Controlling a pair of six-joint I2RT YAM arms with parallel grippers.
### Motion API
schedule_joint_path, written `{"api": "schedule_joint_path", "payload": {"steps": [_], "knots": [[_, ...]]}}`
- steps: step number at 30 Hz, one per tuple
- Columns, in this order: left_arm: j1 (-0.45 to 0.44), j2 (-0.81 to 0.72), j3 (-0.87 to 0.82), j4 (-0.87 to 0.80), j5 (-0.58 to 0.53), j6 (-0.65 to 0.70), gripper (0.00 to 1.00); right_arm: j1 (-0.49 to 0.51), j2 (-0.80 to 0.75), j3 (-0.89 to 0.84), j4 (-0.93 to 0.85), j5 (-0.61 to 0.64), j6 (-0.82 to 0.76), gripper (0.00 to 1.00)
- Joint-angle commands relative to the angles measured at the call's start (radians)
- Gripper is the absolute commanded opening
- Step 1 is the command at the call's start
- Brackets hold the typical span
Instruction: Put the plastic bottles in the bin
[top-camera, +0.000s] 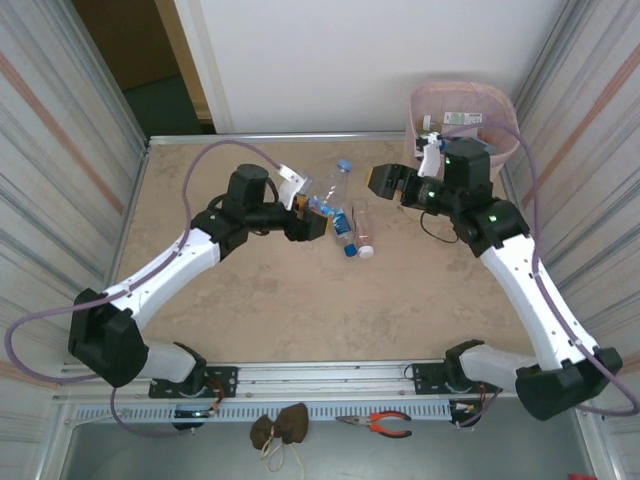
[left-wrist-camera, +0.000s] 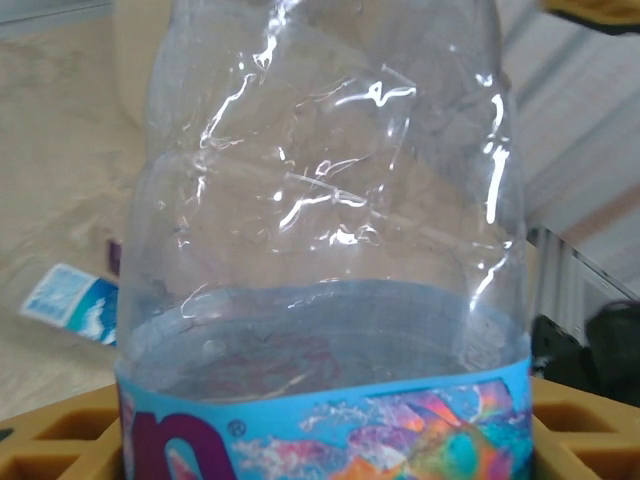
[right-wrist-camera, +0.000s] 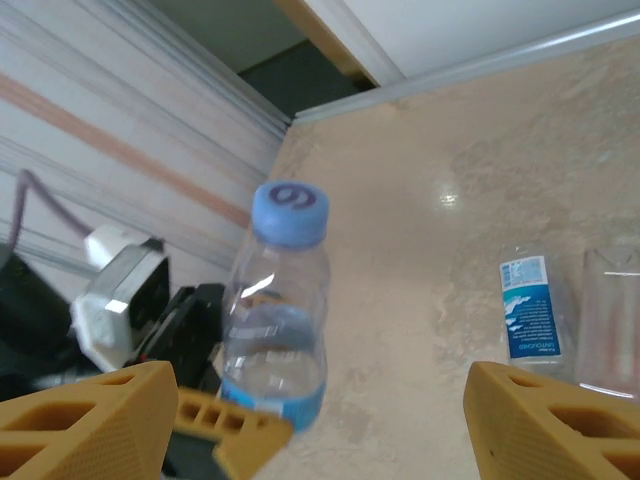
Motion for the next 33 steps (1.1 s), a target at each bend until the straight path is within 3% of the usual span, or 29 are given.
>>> {"api": "schedule_joint_path", "payload": {"steps": [1,6,24,33], "knots": [[-0.024,-0.047,-0.018,0.04,0.059,0.058,0.65,0.035,0.034,0.063,0.016,0.053,-0.008,0.73],[-0.059,-0.059,-0.022,0.037,0.049,0.074,0.66,0.062,0.092,0.096,0.014,0.076,0.016,0.7],[-0.091,-0.068,-0.01,0.023,-0.014,0.088,0.67,0.098,0.124,0.088,0.059,0.035,0.096,0.42],[-0.093,-0.08,-0.01,0.041,-0.031,0.078,0.7,0.102,0.116,0.104,0.056,0.043,0.106,0.23]]}}
